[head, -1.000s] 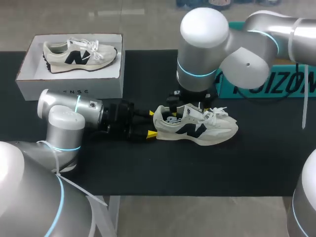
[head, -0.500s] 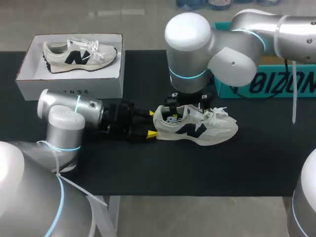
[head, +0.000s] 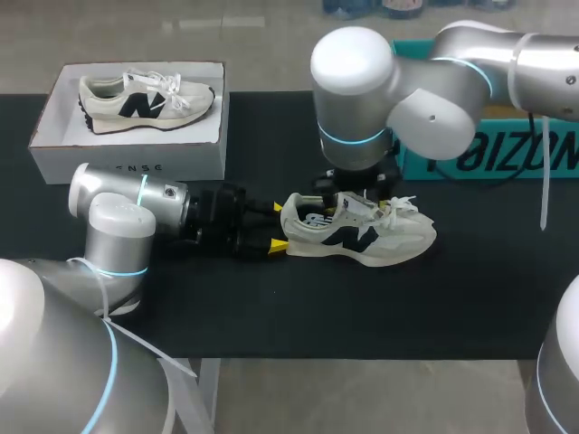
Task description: Take the shoe out of the shoebox, open the shoe tongue, remove and reinsert the insole, then place the shoe into the shoebox
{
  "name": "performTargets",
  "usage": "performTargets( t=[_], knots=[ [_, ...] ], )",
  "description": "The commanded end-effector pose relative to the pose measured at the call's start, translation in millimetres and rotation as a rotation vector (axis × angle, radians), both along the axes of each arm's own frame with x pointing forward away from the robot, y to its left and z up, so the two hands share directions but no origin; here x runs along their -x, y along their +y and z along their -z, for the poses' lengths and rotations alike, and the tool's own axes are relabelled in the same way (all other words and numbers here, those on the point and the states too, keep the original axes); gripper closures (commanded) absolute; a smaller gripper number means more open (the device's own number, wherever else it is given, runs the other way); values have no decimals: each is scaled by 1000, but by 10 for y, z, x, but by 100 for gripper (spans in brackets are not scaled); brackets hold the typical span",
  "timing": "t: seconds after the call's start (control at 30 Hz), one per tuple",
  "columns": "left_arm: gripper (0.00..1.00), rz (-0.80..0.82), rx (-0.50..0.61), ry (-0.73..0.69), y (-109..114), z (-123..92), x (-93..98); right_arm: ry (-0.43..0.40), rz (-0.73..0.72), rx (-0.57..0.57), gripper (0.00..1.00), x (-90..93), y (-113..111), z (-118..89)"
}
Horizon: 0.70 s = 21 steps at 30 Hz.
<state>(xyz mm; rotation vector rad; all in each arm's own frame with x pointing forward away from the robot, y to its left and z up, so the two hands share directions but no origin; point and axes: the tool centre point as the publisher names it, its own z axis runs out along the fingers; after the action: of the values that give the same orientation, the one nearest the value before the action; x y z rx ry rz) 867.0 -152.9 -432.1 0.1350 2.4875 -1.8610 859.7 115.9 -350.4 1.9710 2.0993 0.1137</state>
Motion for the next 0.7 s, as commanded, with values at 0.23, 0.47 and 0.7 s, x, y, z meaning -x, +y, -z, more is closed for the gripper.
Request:
performTargets(
  t=[0.23,0.47,0.7],
  knots=[
    [100,0,-1,-1,-18,22,-3,-14,3,-3,100,37,-165,-84],
    [100,0,-1,-1,-18,22,-3,-39,25,-13,100,54,-283,-214],
    [100,0,-1,-1,-18,22,-3,-54,63,-36,100,56,-437,-286]
  ],
)
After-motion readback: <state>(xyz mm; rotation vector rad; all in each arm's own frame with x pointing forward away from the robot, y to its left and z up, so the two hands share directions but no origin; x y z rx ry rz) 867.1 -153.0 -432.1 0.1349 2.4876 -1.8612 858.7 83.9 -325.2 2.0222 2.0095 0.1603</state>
